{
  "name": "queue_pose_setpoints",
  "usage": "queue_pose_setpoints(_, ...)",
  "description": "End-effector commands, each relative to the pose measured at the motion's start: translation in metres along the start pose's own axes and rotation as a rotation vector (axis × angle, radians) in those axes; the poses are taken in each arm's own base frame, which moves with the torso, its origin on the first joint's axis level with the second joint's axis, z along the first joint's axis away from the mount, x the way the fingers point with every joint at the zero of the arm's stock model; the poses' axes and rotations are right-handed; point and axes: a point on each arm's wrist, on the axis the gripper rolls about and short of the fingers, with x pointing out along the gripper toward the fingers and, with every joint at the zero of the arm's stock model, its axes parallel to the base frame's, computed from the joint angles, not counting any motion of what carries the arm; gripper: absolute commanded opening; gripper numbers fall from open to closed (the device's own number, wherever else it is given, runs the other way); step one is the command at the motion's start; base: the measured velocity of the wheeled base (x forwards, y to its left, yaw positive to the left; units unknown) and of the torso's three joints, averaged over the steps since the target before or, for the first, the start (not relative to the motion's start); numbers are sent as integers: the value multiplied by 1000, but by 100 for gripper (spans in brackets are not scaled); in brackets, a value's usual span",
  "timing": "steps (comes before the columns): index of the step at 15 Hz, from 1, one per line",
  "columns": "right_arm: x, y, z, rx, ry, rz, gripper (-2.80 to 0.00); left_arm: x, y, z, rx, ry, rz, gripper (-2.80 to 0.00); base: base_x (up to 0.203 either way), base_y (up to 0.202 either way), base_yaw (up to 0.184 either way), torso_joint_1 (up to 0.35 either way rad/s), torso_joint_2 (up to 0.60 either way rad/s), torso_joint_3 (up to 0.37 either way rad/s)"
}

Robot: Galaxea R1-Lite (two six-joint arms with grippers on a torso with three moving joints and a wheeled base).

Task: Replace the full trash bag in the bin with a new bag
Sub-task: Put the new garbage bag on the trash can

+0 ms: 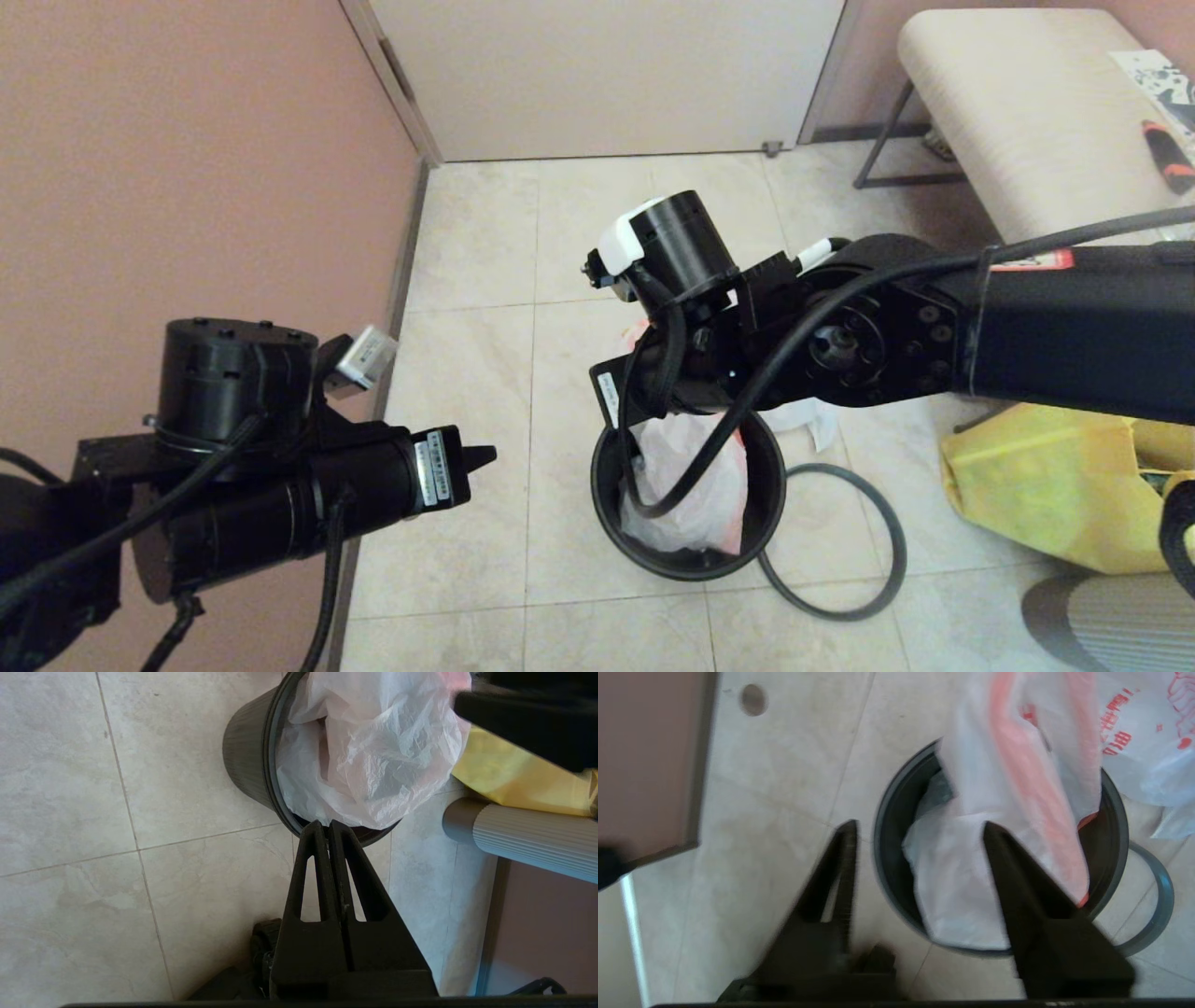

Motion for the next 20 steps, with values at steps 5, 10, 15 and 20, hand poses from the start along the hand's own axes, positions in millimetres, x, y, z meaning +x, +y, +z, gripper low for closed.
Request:
queue_pose_setpoints(5, -38, -67, -25, 71, 101, -113, -280, 13, 0, -9, -2, 54, 8, -280, 0, 0, 0, 0, 0, 0)
queue_pose_setpoints(10, 37, -120, -69, 278, 108, -182, -280, 32, 7, -10, -14, 105, 15, -280, 0, 0, 0, 0, 0, 0)
queue_pose_setpoints(15, 82, -137, -82, 320, 65, -146, -280, 32, 7, -4, -17, 85, 15, -280, 0, 0, 0, 0, 0, 0)
queue_pose_setpoints(20, 60, -66, -99, 223, 215, -33, -280, 34, 12, -3, -32, 84, 46, -280, 0, 0, 0, 0, 0, 0)
